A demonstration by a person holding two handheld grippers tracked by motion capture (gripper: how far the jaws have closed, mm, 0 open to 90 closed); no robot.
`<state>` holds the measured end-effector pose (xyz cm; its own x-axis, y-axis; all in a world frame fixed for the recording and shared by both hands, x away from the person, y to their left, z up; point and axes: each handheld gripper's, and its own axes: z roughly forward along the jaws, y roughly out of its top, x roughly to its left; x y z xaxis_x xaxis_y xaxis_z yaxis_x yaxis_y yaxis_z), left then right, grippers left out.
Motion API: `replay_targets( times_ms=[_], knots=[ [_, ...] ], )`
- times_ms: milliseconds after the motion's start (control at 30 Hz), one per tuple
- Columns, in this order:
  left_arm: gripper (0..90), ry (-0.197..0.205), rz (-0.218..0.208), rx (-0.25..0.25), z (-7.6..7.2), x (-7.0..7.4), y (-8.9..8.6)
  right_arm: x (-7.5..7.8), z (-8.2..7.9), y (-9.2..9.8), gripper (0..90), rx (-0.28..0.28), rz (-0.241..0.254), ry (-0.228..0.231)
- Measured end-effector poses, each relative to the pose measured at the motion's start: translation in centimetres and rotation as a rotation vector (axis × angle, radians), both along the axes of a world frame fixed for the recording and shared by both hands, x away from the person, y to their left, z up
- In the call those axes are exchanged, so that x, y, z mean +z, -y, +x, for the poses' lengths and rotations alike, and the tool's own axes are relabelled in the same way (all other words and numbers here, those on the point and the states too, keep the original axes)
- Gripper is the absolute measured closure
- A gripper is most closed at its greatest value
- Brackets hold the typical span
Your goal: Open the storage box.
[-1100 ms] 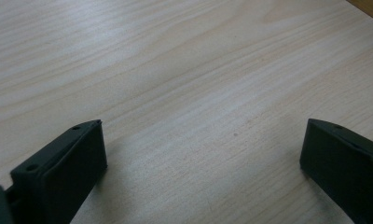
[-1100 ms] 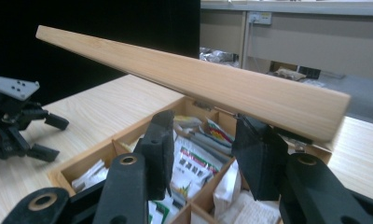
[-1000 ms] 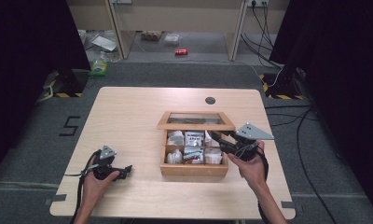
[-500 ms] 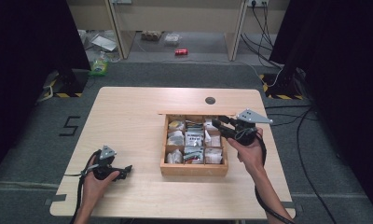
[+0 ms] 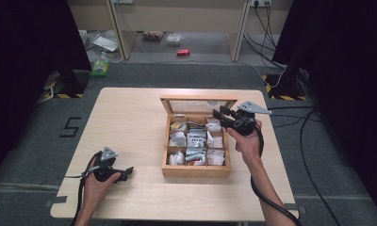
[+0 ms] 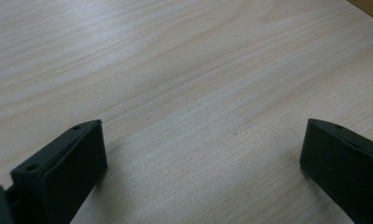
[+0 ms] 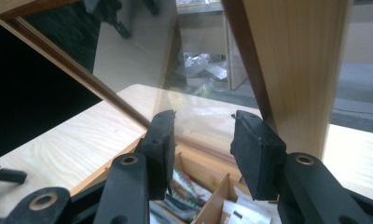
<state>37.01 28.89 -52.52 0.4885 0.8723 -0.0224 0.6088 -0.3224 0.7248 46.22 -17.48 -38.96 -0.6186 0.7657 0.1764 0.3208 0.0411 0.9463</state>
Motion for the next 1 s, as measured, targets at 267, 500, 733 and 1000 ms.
replay_targets(
  times_ms=[267,500,733,1000],
  knots=[
    [0.0,-0.001,-0.001,0.000,0.0,0.0,0.0,0.0,1.7,-0.5,57.8,-0.040,-0.022,-0.014],
    [0.0,0.000,-0.001,0.000,0.0,0.0,0.0,0.1,3.2,-1.0,55.5,-0.077,-0.031,-0.014],
    [0.0,0.002,-0.002,0.001,0.0,0.0,0.0,-0.1,4.4,-1.4,54.2,-0.118,-0.048,-0.031],
    [0.0,0.002,-0.001,0.001,0.0,0.0,0.0,-0.4,5.6,-0.9,49.8,-0.195,-0.076,-0.061]
  ],
)
